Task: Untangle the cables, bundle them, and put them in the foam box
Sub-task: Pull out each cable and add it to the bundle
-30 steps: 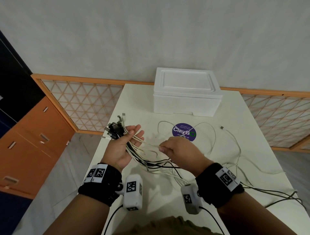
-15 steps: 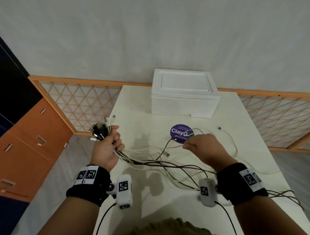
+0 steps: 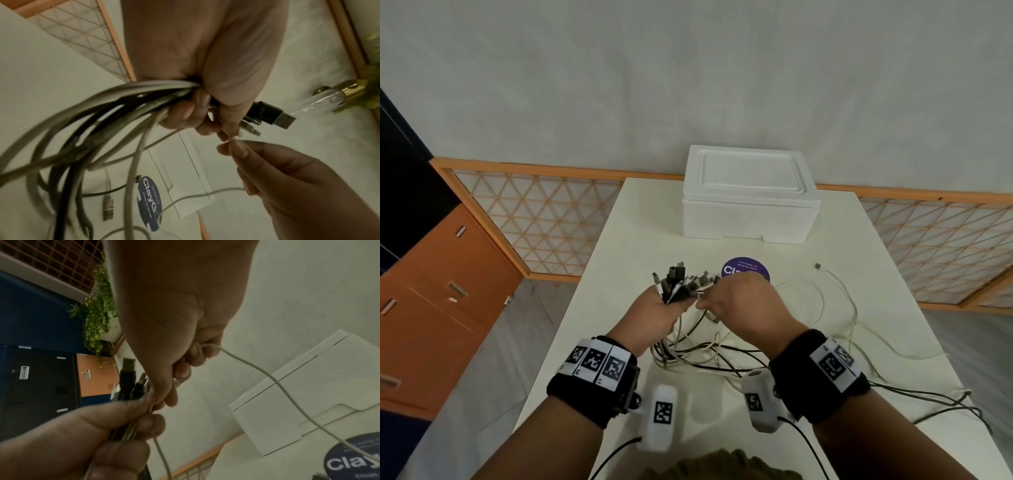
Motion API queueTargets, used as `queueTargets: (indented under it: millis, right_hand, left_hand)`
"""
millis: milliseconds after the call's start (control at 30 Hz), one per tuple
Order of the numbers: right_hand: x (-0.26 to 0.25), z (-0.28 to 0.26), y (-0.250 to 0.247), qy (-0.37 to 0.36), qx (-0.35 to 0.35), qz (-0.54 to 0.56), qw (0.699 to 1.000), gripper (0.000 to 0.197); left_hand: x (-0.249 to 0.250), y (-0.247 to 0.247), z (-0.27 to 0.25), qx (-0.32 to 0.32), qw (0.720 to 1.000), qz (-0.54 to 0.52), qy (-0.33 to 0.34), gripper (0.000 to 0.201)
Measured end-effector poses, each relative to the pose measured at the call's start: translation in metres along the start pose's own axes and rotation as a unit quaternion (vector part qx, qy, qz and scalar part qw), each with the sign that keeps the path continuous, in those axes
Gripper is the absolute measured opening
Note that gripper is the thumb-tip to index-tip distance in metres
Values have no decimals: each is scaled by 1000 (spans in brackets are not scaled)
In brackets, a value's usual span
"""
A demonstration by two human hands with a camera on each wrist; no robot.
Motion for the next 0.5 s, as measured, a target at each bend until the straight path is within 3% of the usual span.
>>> queueTargets:
  millis: [67,300,400,500]
  right_hand:
    - [13,-4,3,43,-43,34,998,39]
    - [55,-27,-2,156,-66,139,976,23]
    - [56,-25,-6,163,-30,88,982,23]
    - [49,-23,-11,169,25,-59,984,22]
  left_hand:
    - [-7,-9,-1,29,999,4,-19,8]
    - [-25,-38,-3,75,996,-39,-39,5]
    - [-16,-36,-6,83,996,-18,-31,4]
    - [2,-32,-9,109,993,38,9,9]
Point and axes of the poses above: each hand's wrist, its own z-axis towards the middle knuckle, its own y-axis out of the palm, x = y × z, the point moved 8 cm from there along z, towards the middle knuckle, and after that the axes turned 9 degrees about z, right-handed, at the moved point
